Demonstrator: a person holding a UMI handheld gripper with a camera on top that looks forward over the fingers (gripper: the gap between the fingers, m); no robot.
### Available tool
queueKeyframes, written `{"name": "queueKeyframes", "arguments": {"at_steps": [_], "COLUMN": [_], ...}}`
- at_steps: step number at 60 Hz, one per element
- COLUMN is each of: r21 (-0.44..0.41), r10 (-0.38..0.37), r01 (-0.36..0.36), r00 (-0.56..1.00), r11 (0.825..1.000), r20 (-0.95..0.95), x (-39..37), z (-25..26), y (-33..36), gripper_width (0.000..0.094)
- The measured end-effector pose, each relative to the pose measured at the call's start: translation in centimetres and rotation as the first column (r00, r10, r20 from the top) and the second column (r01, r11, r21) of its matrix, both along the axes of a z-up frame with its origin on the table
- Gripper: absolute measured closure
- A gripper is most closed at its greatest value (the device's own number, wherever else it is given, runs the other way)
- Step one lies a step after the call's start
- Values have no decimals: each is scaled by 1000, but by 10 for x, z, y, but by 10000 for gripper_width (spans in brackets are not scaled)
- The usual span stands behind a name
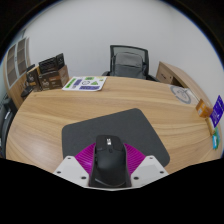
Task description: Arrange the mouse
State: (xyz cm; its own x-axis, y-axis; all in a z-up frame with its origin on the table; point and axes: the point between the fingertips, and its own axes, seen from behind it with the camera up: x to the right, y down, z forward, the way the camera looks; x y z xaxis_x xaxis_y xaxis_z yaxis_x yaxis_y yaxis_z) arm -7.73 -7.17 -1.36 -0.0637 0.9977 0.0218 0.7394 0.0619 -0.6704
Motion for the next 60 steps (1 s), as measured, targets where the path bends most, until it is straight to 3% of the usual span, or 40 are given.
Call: {"name": "queueKeyframes", "arguments": {"at_steps": [16, 19, 23, 25, 39, 60], "r21": [-21, -28, -50, -53, -50, -15], "r10": [-13, -13, -9, -10, -42, -133], "r01": [13, 14, 10, 9, 39, 132], "r00": [1000, 1000, 1000, 1000, 997, 987], "r11": [1000, 1000, 999, 999, 998, 991], "r20": [7, 25, 8, -6, -65, -88], "x": [5, 11, 18, 22, 74, 222], "z": [0, 2, 16, 26, 111, 211], "y": [-1, -1, 0, 1, 36, 108], "gripper_width": [459, 339, 56, 91, 84, 82]}}
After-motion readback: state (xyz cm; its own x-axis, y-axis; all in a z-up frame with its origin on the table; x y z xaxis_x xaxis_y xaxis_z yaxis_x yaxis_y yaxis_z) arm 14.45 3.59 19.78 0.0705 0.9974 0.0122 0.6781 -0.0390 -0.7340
